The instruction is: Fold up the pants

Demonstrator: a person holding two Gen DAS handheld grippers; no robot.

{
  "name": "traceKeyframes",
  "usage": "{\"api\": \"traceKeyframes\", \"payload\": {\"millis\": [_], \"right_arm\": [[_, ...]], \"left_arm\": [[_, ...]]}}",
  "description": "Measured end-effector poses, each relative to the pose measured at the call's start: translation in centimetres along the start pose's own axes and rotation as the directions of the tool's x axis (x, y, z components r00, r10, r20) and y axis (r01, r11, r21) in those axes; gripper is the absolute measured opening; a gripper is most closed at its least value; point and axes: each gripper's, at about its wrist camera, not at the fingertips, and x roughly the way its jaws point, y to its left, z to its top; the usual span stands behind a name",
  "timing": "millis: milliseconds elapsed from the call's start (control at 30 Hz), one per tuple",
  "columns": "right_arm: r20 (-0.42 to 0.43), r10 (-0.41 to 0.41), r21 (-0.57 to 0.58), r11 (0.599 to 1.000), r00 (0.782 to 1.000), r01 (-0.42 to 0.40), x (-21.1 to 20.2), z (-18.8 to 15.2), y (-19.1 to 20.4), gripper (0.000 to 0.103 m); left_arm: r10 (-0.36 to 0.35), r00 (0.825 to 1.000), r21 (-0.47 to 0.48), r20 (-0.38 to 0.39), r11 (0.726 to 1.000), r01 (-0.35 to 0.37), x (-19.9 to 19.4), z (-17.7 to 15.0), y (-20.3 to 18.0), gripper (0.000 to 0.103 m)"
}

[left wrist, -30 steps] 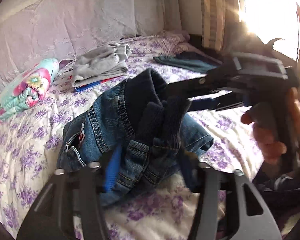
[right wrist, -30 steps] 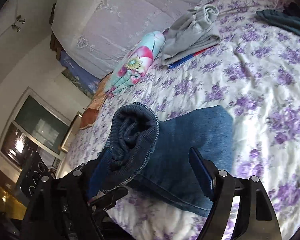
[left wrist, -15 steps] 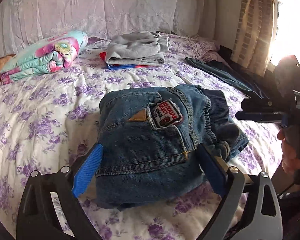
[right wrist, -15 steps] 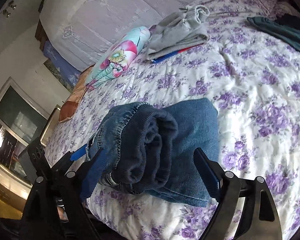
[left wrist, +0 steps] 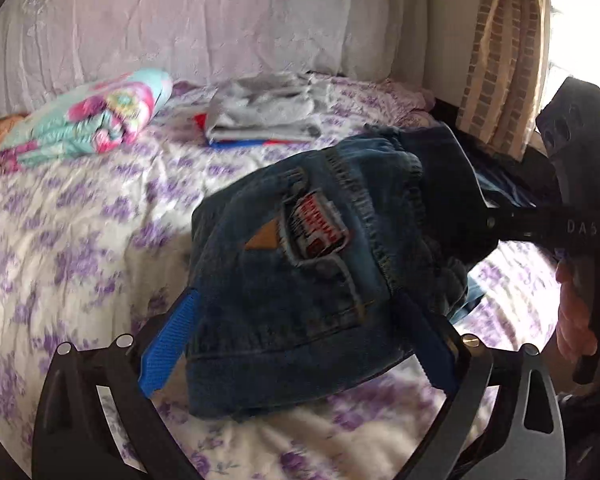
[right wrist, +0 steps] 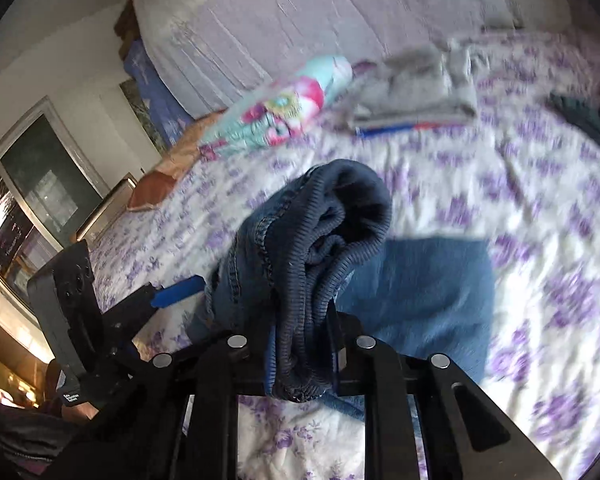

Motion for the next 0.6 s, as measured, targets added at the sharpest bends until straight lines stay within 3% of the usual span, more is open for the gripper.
{"api": "traceKeyframes", "payload": {"millis": [100, 167, 267, 300, 333, 367, 433, 500, 600], "right_arm": [[0.038, -0.05, -0.029, 0.998, 0.998, 0.051, -3.3, 1.6, 0.2, 0.019], [-0.02, -0.115, 0.029, 0.993, 0.993, 0.116, -3.3, 1.6, -1.7, 0.021], [-0.198, -0.151, 0.199, 0.961, 0.969, 0.191, 0.9, -1.0, -7.7, 0.04], [-0.194, -0.138, 0.249, 0.951, 0.971, 0.185, 1.4, -2.0, -9.2, 0.051], [-0.16, -0.124, 0.282, 0.945, 0.979, 0.166, 1.0, -2.6, -9.8, 0.057], [-0.13, -0.12, 0.294, 0.943, 0.984, 0.154, -0.2, -2.7, -9.7, 0.057], [-0.041, -0.167, 0.234, 0.957, 0.985, 0.172, -2.6, -2.1, -8.1, 0.053], [0.098, -0.19, 0.147, 0.974, 0.977, 0.174, -5.9, -0.8, -5.9, 0.052], [0.185, -0.081, 0.071, 0.995, 0.979, 0.069, -7.2, 1.9, -3.5, 0.046]], "left_arm": [[-0.02, 0.999, 0.067, 0.036, 0.998, 0.018, -0.8, 1.8, -2.7, 0.095], [-0.047, 0.998, 0.068, -0.042, 0.996, 0.049, 1.3, 2.2, -3.8, 0.095], [-0.05, 0.982, 0.042, -0.181, 0.997, 0.059, 6.0, 0.7, -3.4, 0.097], [-0.031, 0.984, 0.063, -0.176, 0.997, 0.042, 6.6, 0.1, -3.6, 0.097], [-0.021, 0.988, 0.09, -0.156, 0.995, 0.036, 6.0, 0.0, -4.1, 0.097], [-0.027, 0.988, 0.101, -0.15, 0.994, 0.043, 5.3, 0.2, -4.3, 0.096], [-0.073, 0.99, 0.093, -0.117, 0.992, 0.084, 2.7, 0.8, -4.3, 0.095], [-0.081, 0.996, 0.095, -0.026, 0.992, 0.083, -0.7, 1.8, -3.8, 0.096], [-0.086, 0.996, 0.067, 0.035, 0.994, 0.083, -2.2, 3.2, -3.3, 0.098]]}}
